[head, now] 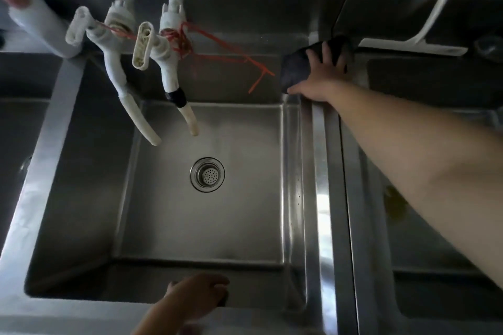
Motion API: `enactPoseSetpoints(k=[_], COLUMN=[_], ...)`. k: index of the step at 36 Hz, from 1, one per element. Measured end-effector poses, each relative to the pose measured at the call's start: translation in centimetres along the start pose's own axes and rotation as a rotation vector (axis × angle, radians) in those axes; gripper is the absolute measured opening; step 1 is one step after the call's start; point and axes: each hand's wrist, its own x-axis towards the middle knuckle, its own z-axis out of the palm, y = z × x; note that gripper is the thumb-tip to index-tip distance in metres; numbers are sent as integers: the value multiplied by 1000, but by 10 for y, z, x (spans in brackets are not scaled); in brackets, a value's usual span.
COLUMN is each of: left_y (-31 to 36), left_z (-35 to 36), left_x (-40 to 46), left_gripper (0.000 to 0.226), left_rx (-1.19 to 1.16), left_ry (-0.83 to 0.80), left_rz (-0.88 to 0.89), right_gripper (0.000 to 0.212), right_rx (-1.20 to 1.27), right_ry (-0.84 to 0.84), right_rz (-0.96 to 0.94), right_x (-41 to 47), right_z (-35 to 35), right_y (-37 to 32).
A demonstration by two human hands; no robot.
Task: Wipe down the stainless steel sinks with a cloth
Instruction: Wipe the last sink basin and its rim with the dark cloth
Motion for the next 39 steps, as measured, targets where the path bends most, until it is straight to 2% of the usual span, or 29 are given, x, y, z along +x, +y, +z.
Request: enactPoseSetpoints(k=[2,6,11,13,16,20,28,32,35,37,39], left_y=[-1,-4,-8,-10,-13,-13,14,60,97,115,127], left_z=[0,4,9,9,8,2,-7,-1,3,8,15], left_x=[3,10,7,5,2,-7,-30,-48,-63,-72,-74], left_gripper=[40,44,43,38,34,31,24,28,41,41,42], left_rx=[27,48,-188,-173,-207,-393,-588,-683,-852,-987,-1005], left_ry=[24,32,113,183,256,315,356,263,88,-62,-150], left_rz=[-14,18,36,49,76,120,285,420,482,489,438], right_gripper=[117,116,115,111,101,90,95,96,95,90,80], right_rx=[15,-5,-2,4,-37,-102,-144,-112,-49,53,249], right_ry=[11,42,-21,-41,-27,5,-30,-52,-64,-47,13], right_rz=[-5,-6,-6,-1,-11,-34,1,71,85,87,69], right_x=[14,18,-3,-22,-64,-142,-291,-341,-367,-380,-390], right_z=[-5,-5,-2,3,21,52,108,130,140,141,139], right_y=[-4,-5,1,4,7,17,36,36,38,42,47])
